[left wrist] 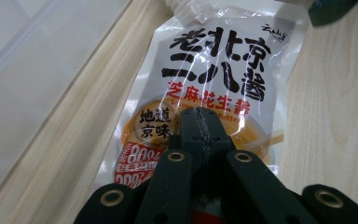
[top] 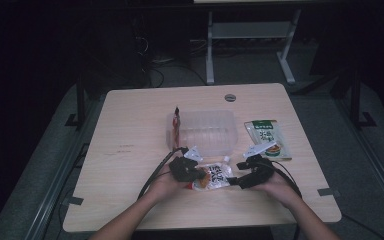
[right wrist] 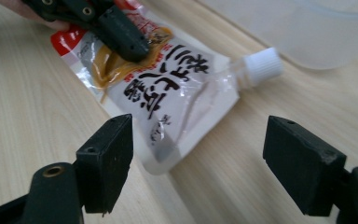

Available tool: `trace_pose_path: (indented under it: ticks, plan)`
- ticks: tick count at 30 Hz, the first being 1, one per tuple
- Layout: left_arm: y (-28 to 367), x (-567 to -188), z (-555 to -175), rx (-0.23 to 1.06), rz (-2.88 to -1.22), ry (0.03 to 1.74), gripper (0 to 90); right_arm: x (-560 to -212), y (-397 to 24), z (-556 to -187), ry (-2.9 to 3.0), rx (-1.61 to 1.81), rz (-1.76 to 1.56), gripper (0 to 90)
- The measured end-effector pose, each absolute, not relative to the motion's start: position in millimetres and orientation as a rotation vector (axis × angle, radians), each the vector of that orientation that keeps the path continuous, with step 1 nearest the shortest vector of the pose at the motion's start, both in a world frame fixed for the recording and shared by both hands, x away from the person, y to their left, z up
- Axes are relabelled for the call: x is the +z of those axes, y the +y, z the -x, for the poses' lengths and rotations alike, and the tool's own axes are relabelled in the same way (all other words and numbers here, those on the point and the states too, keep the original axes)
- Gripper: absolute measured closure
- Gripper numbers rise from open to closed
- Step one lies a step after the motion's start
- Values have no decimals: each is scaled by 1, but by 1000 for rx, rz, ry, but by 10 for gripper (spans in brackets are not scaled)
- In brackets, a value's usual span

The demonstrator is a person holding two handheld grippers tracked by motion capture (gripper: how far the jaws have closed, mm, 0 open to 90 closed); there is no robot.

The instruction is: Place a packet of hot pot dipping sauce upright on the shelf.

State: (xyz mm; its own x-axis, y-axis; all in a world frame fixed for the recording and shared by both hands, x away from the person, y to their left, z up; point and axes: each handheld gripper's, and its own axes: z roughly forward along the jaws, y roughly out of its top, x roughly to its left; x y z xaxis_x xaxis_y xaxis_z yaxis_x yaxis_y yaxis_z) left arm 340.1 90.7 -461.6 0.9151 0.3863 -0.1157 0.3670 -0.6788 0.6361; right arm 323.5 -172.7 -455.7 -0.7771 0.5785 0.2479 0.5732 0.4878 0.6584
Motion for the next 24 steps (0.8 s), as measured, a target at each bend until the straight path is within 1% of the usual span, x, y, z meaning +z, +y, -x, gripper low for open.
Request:
trace_pose_path:
  ticks: [9, 17, 24]
  plan:
    - [91, -463, -339, 38, -2360, 549, 899, -465, -159, -327, 2773, 1195, -1040, 260]
    - [93, -463, -337, 39, -2355, 551, 899, -467, -155, -330, 2811, 1245, -1037, 371]
    - [95, -464, -336, 24, -2333, 568, 899, -468, -152, -332, 2819, 1264, -1031, 528]
